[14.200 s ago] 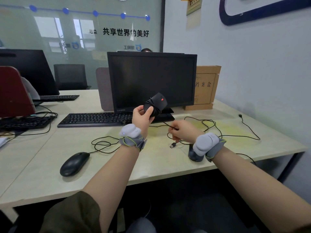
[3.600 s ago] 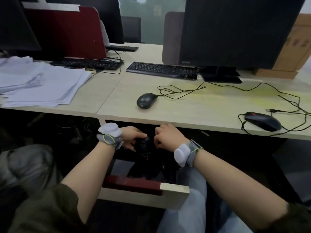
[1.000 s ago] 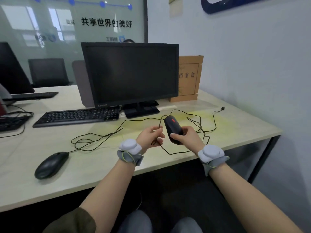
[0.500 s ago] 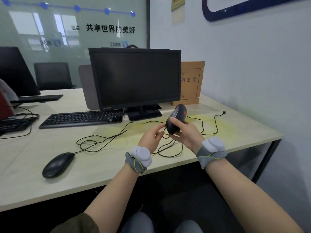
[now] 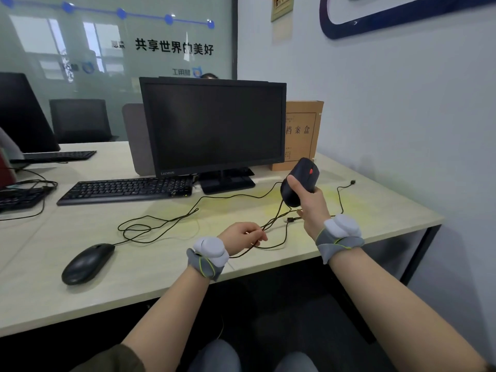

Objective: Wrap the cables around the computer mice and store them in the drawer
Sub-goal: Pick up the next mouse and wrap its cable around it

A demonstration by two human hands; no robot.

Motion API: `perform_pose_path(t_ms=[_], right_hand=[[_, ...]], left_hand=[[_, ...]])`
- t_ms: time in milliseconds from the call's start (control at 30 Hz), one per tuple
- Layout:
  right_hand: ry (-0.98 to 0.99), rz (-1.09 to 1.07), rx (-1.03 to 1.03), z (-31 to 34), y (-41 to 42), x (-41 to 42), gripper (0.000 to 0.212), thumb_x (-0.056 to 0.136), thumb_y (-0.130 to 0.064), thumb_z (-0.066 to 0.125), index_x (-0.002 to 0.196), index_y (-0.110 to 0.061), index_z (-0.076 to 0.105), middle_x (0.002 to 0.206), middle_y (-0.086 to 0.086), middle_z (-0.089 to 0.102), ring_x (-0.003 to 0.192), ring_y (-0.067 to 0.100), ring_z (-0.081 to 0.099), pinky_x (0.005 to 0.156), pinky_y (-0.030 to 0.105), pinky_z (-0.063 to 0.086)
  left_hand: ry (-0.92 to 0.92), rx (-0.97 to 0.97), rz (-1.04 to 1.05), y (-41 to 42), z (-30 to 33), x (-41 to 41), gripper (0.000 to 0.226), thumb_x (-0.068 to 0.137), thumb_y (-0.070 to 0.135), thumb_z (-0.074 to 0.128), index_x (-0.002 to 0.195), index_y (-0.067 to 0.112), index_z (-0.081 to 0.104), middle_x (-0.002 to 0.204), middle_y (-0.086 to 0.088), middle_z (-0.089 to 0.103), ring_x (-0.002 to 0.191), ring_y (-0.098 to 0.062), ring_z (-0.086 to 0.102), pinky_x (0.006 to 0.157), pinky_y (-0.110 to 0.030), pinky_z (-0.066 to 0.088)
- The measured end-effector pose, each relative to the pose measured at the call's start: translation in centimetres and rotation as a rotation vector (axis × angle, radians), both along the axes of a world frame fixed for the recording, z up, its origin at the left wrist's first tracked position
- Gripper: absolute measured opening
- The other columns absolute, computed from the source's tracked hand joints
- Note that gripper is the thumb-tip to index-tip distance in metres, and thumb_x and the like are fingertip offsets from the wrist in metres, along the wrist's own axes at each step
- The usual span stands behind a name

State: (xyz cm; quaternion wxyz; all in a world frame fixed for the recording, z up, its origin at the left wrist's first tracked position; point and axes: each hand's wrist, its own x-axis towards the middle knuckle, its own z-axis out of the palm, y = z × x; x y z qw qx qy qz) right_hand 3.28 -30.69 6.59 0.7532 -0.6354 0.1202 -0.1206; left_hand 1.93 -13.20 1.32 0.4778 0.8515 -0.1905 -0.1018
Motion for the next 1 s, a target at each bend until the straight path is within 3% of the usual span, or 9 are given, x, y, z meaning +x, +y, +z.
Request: perform_pose_path(t_ms=[67, 133, 233, 333, 467, 633, 733, 833, 1000], right_hand=[[-0.003, 0.059, 0.131, -0.5, 0.5, -0.2, 0.064, 0.074, -0.037, 0.075, 0.124, -0.011, 0.045, 0.119, 0.004, 0.056, 0.103, 0.019, 0.052, 0.08, 0.037, 0.049], [-0.037, 0.086, 0.211, -0.8, 1.0, -0.4, 0.064, 0.075, -0.03, 0.075, 0.126, -0.008, 0.043, 0.121, 0.007, 0.055, 0.101, 0.017, 0.054, 0.071, 0.032, 0.052], [-0.037, 0.052, 0.183, -1.3, 1.9, -0.3, 0.071, 0.077, -0.028, 0.074, 0.132, -0.004, 0.036, 0.127, 0.011, 0.053, 0.11, 0.024, 0.053, 0.086, 0.039, 0.052], [-0.039, 0.041, 0.136, -1.6, 2.8, -0.4, 0.075, 0.078, -0.029, 0.072, 0.134, -0.003, 0.031, 0.126, 0.015, 0.054, 0.114, 0.03, 0.055, 0.101, 0.047, 0.045], [-0.075, 0.091, 0.132, -1.5, 3.6, -0.7, 0.073, 0.079, -0.03, 0.071, 0.133, -0.003, 0.03, 0.119, 0.015, 0.056, 0.11, 0.03, 0.058, 0.1, 0.047, 0.045], [-0.125, 0.14, 0.109, -1.0, 3.8, -1.1, 0.063, 0.082, -0.032, 0.067, 0.127, -0.004, 0.035, 0.113, 0.01, 0.057, 0.104, 0.022, 0.06, 0.096, 0.04, 0.048], [-0.165, 0.28, 0.282, -1.1, 3.9, -1.3, 0.046, 0.091, -0.053, 0.041, 0.118, -0.017, 0.05, 0.121, 0.007, 0.059, 0.108, 0.017, 0.058, 0.097, 0.035, 0.044], [-0.056, 0.497, 0.291, -2.4, 4.5, -1.6, 0.063, 0.087, -0.069, 0.016, 0.11, -0.027, 0.057, 0.119, 0.003, 0.061, 0.108, 0.014, 0.057, 0.093, 0.032, 0.038], [0.114, 0.808, -0.005, -4.4, 5.2, -2.6, 0.065, 0.091, -0.063, 0.016, 0.095, -0.013, 0.058, 0.062, 0.002, 0.063, 0.067, 0.019, 0.067, 0.075, 0.031, 0.048]], left_hand=[[0.017, 0.074, 0.001, -0.3, 0.6, 0.0, 0.024, 0.091, 0.024, 0.045, 0.082, 0.03, 0.066, 0.088, 0.008, 0.065, 0.092, -0.014, 0.061, 0.089, -0.028, 0.049], [0.008, 0.144, 0.032, -1.0, 1.3, 0.1, 0.027, 0.091, 0.025, 0.044, 0.11, 0.028, 0.062, 0.109, 0.002, 0.063, 0.102, -0.02, 0.06, 0.091, -0.032, 0.048], [0.074, -0.126, 0.111, -2.2, 1.9, 0.2, 0.048, 0.093, 0.019, 0.04, 0.14, 0.022, 0.033, 0.126, -0.001, 0.051, 0.107, -0.018, 0.053, 0.09, -0.028, 0.043], [0.132, -0.5, 0.06, -3.3, 2.1, 0.2, 0.036, 0.095, 0.015, 0.045, 0.13, 0.022, 0.042, 0.11, 0.0, 0.059, 0.102, -0.014, 0.056, 0.093, -0.029, 0.045], [0.025, -0.582, 0.19, -3.8, 2.3, 0.3, 0.02, 0.092, 0.015, 0.052, 0.11, 0.009, 0.056, 0.088, -0.01, 0.061, 0.072, -0.019, 0.054, 0.069, -0.026, 0.045], [0.006, -0.636, 0.219, -3.5, 2.8, 0.3, 0.021, 0.089, 0.015, 0.057, 0.11, 0.01, 0.056, 0.099, -0.011, 0.064, 0.087, -0.023, 0.06, 0.085, -0.038, 0.049], [0.019, -0.76, 0.206, -3.5, 3.4, 0.3, 0.017, 0.093, 0.011, 0.052, 0.109, 0.01, 0.056, 0.094, -0.007, 0.063, 0.083, -0.019, 0.059, 0.082, -0.032, 0.05], [0.09, -0.957, 0.211, -3.5, 4.2, 0.2, 0.015, 0.096, 0.013, 0.046, 0.107, 0.009, 0.054, 0.087, -0.005, 0.061, 0.07, -0.007, 0.064, 0.075, -0.02, 0.053], [0.068, -1.104, 0.213, -1.8, 5.6, 0.7, 0.014, 0.098, 0.015, 0.04, 0.102, 0.011, 0.053, 0.092, -0.005, 0.061, 0.082, -0.016, 0.062, 0.082, -0.025, 0.053]])
